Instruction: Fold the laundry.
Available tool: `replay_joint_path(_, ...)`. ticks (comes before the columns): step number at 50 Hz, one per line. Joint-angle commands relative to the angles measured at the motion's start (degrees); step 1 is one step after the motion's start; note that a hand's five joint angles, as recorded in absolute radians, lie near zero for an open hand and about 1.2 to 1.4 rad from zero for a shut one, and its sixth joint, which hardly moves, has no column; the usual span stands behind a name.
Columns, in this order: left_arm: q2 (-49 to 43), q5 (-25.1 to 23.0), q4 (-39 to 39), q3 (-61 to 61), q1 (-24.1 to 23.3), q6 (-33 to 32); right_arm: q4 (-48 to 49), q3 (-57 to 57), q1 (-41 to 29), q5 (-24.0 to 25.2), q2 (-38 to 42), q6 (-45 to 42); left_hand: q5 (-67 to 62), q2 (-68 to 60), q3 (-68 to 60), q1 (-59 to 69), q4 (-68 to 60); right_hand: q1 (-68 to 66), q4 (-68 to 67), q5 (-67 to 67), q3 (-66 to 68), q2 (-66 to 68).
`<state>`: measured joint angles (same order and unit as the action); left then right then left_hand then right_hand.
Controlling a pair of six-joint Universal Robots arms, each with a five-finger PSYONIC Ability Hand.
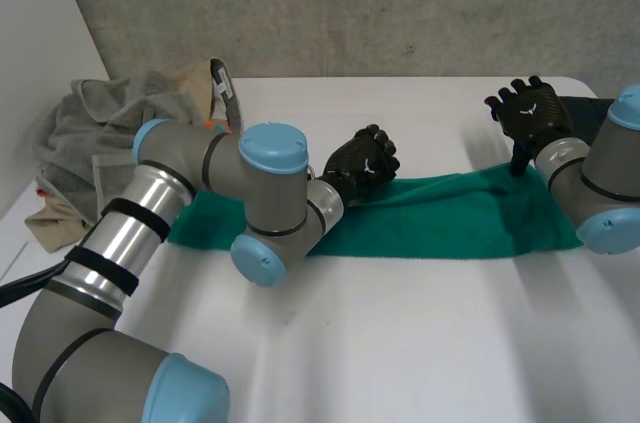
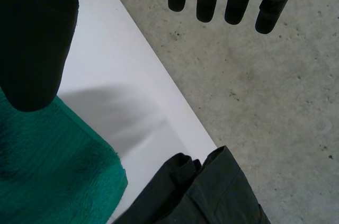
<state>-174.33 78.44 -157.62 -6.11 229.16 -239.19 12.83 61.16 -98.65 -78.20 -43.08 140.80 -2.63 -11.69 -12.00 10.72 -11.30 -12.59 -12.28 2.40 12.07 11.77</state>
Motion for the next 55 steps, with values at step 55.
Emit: replay_joint_path(55,44.5,1.8,-25.0,54.2,14.6,41.6,-20.1,-37.9,-18.6,0.2,25.1,29.9,2.6,1.7,2.0,-0.7,1.3,2.6,2.3,-2.4,-2.1,-1.8)
